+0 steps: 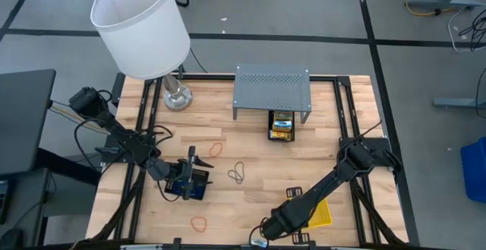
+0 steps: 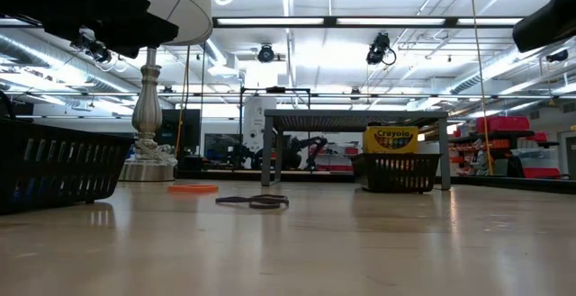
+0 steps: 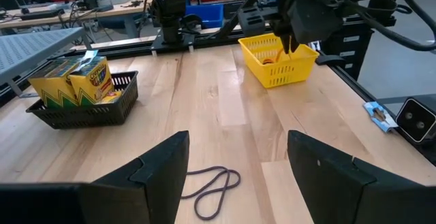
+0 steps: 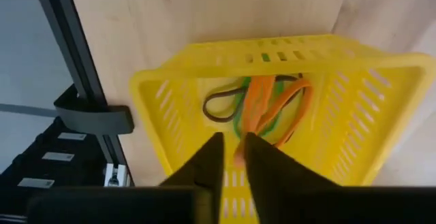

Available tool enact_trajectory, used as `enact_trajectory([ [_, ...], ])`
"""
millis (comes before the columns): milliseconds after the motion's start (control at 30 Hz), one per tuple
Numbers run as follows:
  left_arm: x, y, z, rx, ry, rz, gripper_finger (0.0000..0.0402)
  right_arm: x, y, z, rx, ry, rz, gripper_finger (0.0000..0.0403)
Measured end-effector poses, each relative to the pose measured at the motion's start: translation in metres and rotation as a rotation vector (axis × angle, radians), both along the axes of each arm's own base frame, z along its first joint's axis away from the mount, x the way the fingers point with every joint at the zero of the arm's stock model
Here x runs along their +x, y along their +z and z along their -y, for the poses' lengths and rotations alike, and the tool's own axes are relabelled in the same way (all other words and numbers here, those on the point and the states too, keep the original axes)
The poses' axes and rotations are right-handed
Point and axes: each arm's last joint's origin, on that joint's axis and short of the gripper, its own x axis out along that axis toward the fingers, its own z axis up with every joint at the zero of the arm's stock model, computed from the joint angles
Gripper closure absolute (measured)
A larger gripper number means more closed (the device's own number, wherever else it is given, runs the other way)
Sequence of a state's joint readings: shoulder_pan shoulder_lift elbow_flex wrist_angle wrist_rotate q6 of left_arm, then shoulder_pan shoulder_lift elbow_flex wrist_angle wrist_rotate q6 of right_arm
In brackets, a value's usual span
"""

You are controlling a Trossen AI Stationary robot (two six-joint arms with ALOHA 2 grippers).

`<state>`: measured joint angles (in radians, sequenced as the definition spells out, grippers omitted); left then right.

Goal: Pick & Place Office Desk Supplies
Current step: Put the orange rubber band into the yellow bin, then put the brown rubber band into the yellow bin

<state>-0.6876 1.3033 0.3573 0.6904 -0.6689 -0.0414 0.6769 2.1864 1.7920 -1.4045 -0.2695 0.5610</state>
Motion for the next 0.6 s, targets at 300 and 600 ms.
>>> enact_trajectory([
  [300,0.0000,-0.0001,0.0000,0.007,-0.001,-0.001,0.0150,-0.0024,0.0002,-0.0021,-0.008,-0.001,-0.003,0.0200],
  [600,-0.0002,-0.0008,-0.0001,0.014,-0.002,-0.007,0.0150,-0.0075,0.0035,0.0033,-0.086,-0.065,-0.057,0.0159],
])
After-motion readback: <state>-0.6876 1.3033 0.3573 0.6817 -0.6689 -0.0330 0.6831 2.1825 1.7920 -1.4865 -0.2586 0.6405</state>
